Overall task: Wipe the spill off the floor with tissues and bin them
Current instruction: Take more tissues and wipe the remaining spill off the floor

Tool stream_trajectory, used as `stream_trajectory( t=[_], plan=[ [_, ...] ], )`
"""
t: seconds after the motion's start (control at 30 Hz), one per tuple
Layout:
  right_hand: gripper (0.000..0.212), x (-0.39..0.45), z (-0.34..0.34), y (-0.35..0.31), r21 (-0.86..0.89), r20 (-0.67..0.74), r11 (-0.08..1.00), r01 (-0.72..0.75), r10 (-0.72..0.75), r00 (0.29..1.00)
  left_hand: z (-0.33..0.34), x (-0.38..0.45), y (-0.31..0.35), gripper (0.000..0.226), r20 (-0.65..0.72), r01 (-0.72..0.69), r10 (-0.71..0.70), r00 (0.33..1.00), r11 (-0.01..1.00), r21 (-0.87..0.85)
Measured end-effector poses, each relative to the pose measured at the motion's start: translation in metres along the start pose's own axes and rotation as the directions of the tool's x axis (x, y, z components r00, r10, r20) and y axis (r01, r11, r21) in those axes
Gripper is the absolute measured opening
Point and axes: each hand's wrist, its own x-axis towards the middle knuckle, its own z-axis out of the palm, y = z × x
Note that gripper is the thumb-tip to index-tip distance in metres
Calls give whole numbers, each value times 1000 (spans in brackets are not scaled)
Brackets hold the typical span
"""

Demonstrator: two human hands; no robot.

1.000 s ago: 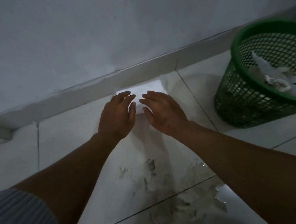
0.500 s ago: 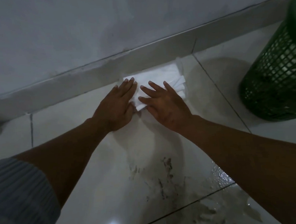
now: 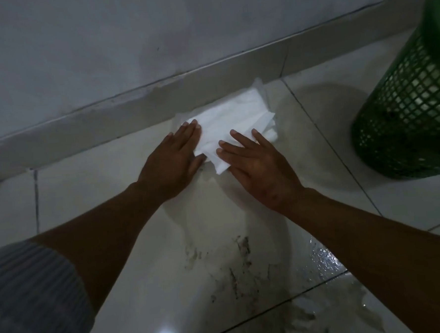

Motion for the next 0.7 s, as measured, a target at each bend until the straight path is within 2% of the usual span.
stream_trajectory(
  t=[0.17,0.3,0.4,0.5,0.7],
  plan=[
    [30,-6,1,-2,23,-56,999,-27,28,998,2,1,6,61,-32,30,-30,999,1000,2],
    [33,-14,2,-2,73,28,993,-89,87,996,-2,-2,8,69,-67,-50,53,996,998,49],
    [35,-21,3,0,108,95,985,-131,121,988,-2,1,12,64,-36,-98,102,994,989,113],
    [36,-24,0,-1,116,66,980,-160,153,986,2,5,17,58,20,-92,90,996,990,109],
    [32,-31,-16,1,164,-62,965,-205,217,974,2,14,22,52,-8,-11,12,1000,999,33]
  ],
)
